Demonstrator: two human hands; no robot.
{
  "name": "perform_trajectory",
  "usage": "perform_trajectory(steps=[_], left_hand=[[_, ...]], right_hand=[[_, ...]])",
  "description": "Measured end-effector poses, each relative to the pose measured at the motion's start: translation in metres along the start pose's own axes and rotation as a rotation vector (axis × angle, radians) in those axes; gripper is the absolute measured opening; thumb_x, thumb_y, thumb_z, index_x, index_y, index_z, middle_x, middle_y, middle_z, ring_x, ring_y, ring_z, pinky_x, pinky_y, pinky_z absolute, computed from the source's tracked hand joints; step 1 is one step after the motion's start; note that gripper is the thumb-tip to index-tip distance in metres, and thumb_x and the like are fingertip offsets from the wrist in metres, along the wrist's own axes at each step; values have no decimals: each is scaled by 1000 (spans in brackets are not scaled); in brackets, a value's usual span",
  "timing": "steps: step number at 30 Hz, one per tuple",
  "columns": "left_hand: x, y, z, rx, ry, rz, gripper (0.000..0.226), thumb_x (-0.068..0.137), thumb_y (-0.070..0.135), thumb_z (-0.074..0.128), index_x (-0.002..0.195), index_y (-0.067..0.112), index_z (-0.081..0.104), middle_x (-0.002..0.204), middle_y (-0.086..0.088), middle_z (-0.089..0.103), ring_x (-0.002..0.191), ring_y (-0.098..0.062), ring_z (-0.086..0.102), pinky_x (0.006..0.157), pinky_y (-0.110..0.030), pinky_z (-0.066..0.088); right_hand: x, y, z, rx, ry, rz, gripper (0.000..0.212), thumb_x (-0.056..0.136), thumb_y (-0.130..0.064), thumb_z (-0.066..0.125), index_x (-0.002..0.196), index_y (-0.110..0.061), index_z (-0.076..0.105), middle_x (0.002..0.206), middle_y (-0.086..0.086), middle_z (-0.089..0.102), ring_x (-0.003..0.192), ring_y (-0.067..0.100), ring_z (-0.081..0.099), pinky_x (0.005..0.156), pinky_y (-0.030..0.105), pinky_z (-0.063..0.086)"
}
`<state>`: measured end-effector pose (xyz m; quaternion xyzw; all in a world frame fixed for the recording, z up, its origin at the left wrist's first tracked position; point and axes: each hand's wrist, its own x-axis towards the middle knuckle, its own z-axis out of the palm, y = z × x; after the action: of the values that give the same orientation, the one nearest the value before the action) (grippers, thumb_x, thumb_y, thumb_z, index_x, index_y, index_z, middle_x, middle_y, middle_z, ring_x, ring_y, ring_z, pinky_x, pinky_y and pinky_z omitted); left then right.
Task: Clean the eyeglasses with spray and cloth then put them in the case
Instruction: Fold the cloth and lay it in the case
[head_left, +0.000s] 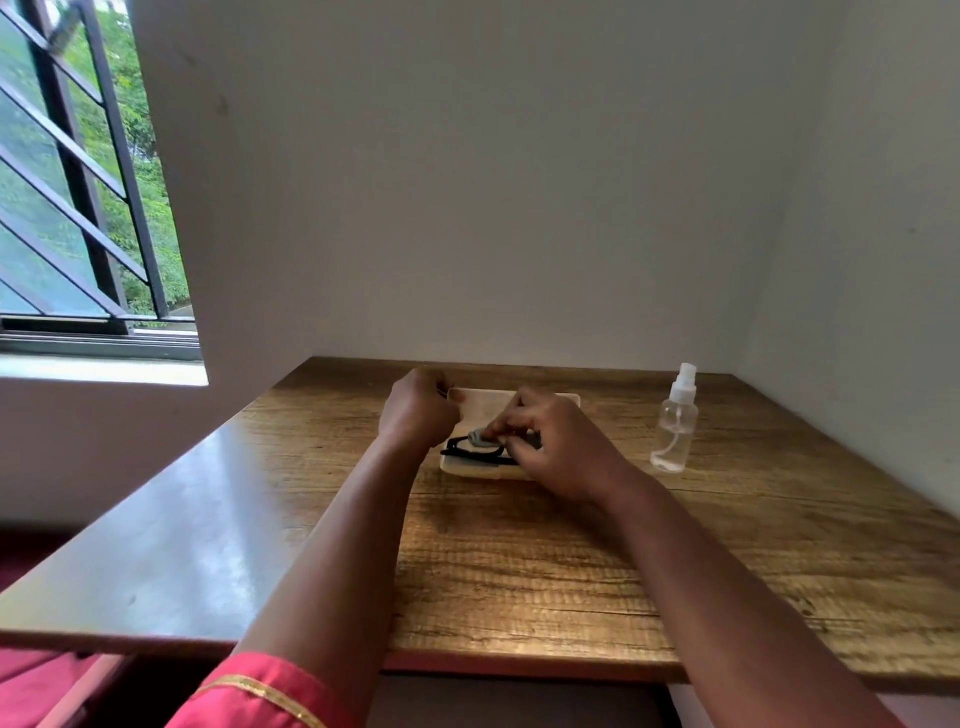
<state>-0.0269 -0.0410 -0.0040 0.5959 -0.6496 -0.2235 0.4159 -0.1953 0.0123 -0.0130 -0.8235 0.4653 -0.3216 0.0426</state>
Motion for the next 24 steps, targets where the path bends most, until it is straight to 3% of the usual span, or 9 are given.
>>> perform_trajectory(steps=[7,14,18,20,21,24], left_hand=[[1,-1,0,6,-13,2,18,84,3,64,99,12,66,93,-7,66,72,-21,62,55,-28,46],[3,-3,2,8,4,-19,20,80,2,66,96,14,66,92,-6,66,76,-20,60,59,-28,45],[4,-4,2,17,-6,-22,23,81,1,66,100,14,67,94,-6,66,76,-20,62,56,-28,47],[5,-3,1,21,-2,-22,23,81,2,65,101,15,67,95,-6,66,81,-23,65,64,-32,55],[5,-3,1,20,-3,-22,23,82,2,66,100,15,67,95,-6,66,84,-24,65,70,-36,57],[4,-3,2,24,2,-26,19,82,4,67,97,15,67,94,-6,65,86,-25,64,75,-38,57]], right_hand=[[1,-6,3,-111,11,13,28,90,-17,57,112,-21,74,96,-3,55,88,11,55,73,30,51],[-1,-1,-1,-31,0,12,27,88,-11,60,104,-27,74,95,-9,53,89,10,55,74,28,50],[4,6,-3,-16,244,21,29,85,-20,64,114,-25,67,108,-6,53,103,12,50,86,31,46],[3,13,-9,-68,331,50,53,79,-40,72,128,-28,58,124,-6,51,118,15,45,100,37,42],[2,16,-13,-105,292,88,72,72,-53,75,136,-31,50,135,-5,48,127,17,40,106,42,38],[-4,21,-19,-176,-35,242,117,58,-68,79,152,-38,17,158,-3,27,145,23,19,117,49,19]])
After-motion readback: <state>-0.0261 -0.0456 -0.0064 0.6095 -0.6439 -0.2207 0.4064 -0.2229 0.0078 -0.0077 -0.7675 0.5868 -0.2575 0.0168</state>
